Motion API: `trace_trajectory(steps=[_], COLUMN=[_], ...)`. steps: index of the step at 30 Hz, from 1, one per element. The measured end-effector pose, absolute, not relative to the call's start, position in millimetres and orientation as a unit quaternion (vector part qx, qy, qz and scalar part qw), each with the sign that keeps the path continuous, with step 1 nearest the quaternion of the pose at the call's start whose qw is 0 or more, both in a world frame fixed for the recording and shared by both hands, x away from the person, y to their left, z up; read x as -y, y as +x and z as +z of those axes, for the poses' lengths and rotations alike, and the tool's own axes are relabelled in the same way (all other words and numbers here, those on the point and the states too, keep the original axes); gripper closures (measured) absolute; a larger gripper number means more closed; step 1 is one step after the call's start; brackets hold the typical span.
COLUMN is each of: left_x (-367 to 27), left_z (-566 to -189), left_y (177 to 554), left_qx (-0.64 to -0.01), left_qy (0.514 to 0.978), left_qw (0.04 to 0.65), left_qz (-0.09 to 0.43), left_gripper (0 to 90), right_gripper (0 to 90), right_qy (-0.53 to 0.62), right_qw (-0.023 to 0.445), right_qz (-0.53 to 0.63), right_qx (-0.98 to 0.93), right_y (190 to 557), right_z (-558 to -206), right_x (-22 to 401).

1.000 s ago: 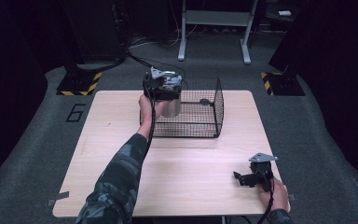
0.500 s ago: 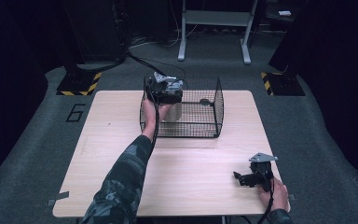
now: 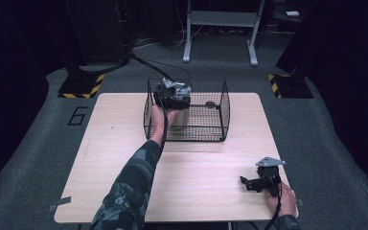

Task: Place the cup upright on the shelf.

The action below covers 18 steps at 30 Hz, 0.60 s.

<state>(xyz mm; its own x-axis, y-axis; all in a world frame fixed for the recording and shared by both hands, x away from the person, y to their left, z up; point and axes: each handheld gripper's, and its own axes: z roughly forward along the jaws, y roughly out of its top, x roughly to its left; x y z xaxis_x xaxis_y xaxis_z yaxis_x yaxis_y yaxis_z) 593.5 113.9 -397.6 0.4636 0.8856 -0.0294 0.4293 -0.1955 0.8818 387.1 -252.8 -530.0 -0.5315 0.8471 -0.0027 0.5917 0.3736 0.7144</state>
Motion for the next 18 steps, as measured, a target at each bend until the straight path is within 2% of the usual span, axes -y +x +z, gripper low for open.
trace_trajectory(steps=[18], left_x=[-91.3], left_z=[-413.7], left_y=[604.3], left_qx=[-0.452], left_qy=[0.735], left_qw=[0.438], left_qz=[0.25], left_gripper=[3.9], right_gripper=[0.0], right_qy=[0.453], right_qw=[0.183], right_qz=[0.342], right_qx=[-0.803], right_y=[386.3], right_z=[-529.6], right_x=[251.7])
